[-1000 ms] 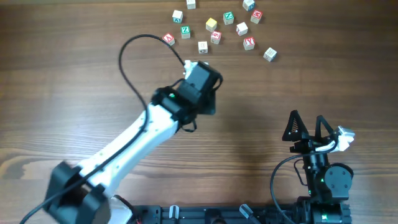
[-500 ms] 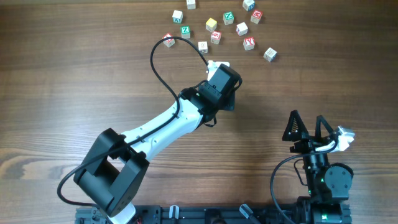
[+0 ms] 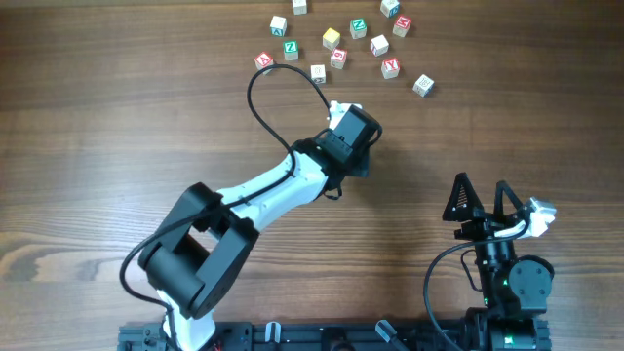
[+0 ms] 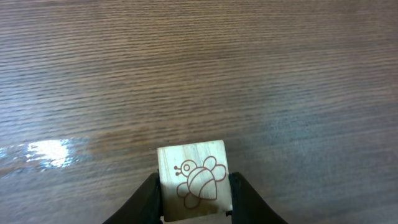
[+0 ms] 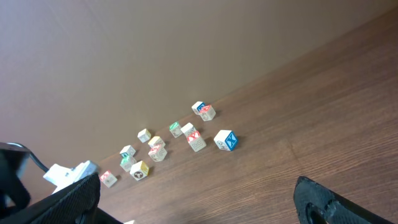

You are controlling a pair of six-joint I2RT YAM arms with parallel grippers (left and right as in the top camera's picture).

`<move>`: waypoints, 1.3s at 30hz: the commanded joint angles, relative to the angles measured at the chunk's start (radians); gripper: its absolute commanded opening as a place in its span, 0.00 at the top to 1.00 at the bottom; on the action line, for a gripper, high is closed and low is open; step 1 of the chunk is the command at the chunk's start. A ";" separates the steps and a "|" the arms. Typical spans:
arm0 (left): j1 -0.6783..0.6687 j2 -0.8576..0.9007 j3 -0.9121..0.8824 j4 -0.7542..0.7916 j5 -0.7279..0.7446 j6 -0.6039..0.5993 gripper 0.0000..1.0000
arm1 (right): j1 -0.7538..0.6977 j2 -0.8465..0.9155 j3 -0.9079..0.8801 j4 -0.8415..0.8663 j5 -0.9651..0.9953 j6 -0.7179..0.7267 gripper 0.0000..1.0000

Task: Form a tower
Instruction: 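Carry the bee block to table center, lower it, open left gripper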

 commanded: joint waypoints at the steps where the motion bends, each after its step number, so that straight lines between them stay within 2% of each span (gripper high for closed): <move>1: -0.005 0.037 -0.003 0.026 0.005 -0.007 0.73 | -0.006 -0.009 0.000 0.003 0.010 0.007 0.00; 4: -0.005 0.060 -0.003 0.080 0.018 -0.008 0.73 | -0.006 -0.009 0.000 0.003 0.010 0.007 0.00; 8: -0.009 0.082 -0.003 0.167 0.128 -0.006 0.73 | -0.006 -0.009 0.000 0.003 0.010 0.007 0.00; 11: -0.007 0.085 -0.003 0.137 0.066 -0.006 0.73 | -0.006 -0.009 0.000 0.003 0.010 0.007 0.00; 19: -0.003 0.085 -0.002 0.100 0.023 -0.007 0.72 | -0.006 -0.009 0.000 0.003 0.010 0.008 0.00; 24: -0.005 0.085 -0.003 0.092 -0.048 -0.064 0.72 | -0.006 -0.009 0.000 0.003 0.010 0.007 0.00; 27: -0.005 0.085 -0.003 0.085 -0.056 -0.112 0.62 | -0.006 -0.009 0.000 0.003 0.010 0.007 0.00; 28: -0.006 0.085 -0.002 0.080 -0.056 -0.147 0.53 | -0.006 -0.009 0.000 0.003 0.010 0.007 0.00; 31: -0.006 0.074 -0.002 0.076 -0.056 -0.157 0.40 | -0.006 -0.009 0.000 0.003 0.010 0.007 0.01; 34: -0.002 -0.014 0.020 0.064 -0.056 -0.127 0.00 | -0.006 -0.009 0.000 0.003 0.010 0.008 0.00; 37: 0.023 -0.198 0.092 0.016 -0.092 0.034 0.00 | -0.006 -0.009 0.000 0.003 0.010 0.007 0.00; 39: 0.057 -0.357 0.114 -0.042 -0.265 0.099 0.00 | -0.006 -0.009 0.000 0.003 0.010 0.007 0.00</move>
